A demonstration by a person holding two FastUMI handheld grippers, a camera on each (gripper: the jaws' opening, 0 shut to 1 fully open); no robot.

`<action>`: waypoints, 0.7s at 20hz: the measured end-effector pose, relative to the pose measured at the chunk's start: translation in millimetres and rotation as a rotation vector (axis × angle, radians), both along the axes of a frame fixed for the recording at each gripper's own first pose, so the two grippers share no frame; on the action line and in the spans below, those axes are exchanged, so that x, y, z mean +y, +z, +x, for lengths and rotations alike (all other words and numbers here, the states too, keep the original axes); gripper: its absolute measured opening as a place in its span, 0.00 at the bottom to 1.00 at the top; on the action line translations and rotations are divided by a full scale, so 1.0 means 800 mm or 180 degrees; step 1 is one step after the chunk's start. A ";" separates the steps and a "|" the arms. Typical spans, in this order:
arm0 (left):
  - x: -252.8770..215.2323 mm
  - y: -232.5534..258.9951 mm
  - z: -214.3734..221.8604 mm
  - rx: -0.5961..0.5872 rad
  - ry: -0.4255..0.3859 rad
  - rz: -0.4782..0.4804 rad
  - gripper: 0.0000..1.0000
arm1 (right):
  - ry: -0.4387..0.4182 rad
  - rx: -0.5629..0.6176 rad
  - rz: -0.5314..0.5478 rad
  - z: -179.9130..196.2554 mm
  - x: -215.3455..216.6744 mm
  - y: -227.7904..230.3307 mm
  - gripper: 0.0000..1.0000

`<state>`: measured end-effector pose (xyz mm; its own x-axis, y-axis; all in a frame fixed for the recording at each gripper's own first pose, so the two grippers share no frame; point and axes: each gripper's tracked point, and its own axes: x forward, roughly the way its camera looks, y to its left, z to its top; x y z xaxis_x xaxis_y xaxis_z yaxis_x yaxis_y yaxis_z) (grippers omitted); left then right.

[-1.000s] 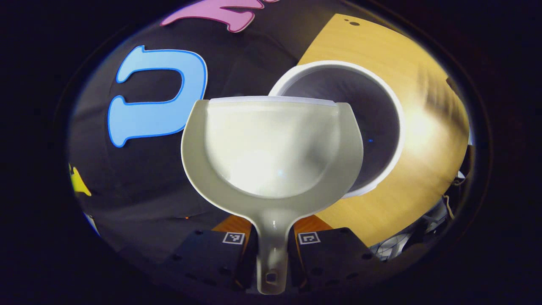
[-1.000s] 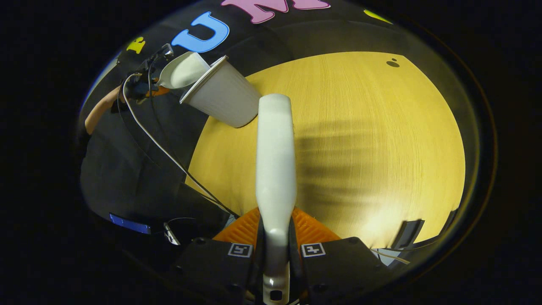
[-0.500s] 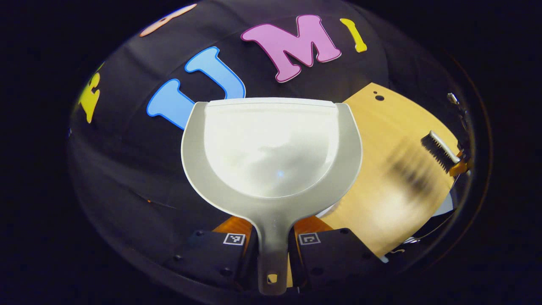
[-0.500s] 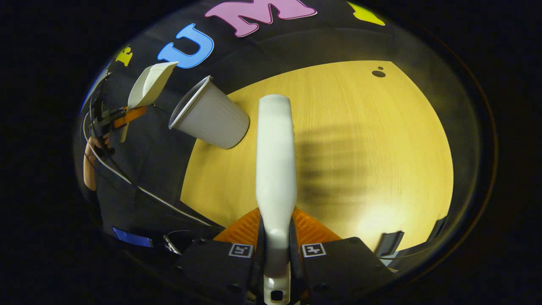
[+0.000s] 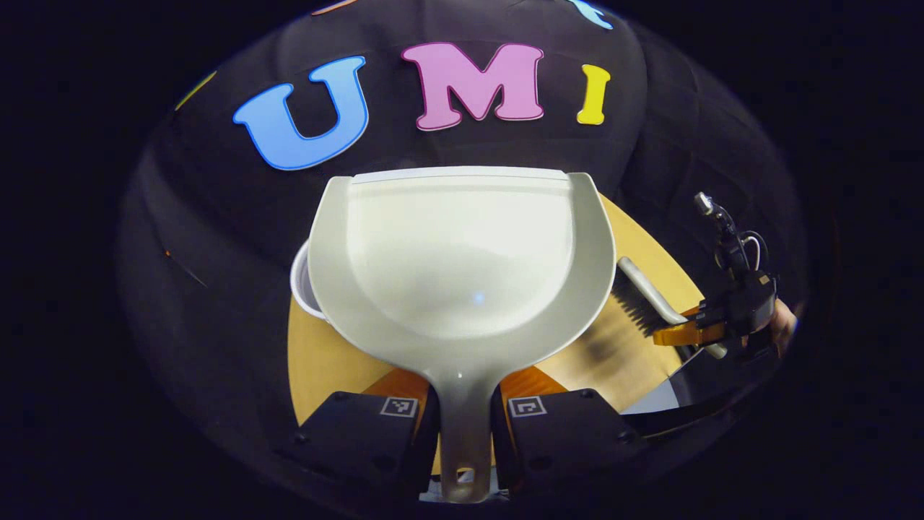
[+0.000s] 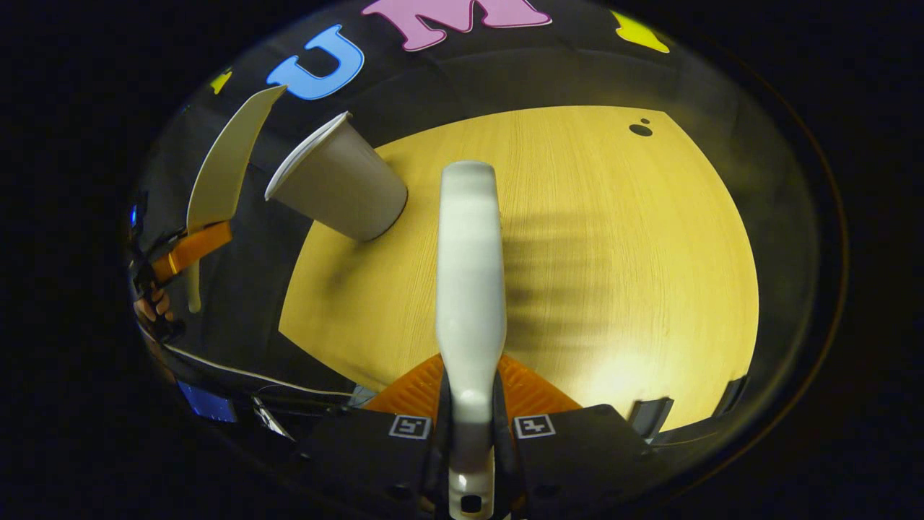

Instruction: Pick up the small broom and dustpan from the desktop, sweep the trash into the dustpan with the broom, and then empty the trash into the garbage bin.

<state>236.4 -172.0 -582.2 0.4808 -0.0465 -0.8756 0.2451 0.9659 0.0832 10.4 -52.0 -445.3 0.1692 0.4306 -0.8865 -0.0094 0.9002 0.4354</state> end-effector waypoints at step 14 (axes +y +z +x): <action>-0.017 -0.266 -0.116 0.1061 0.0830 -0.0150 0.30 | 0.0047 0.0425 -0.0511 -0.041 0.010 -0.113 0.28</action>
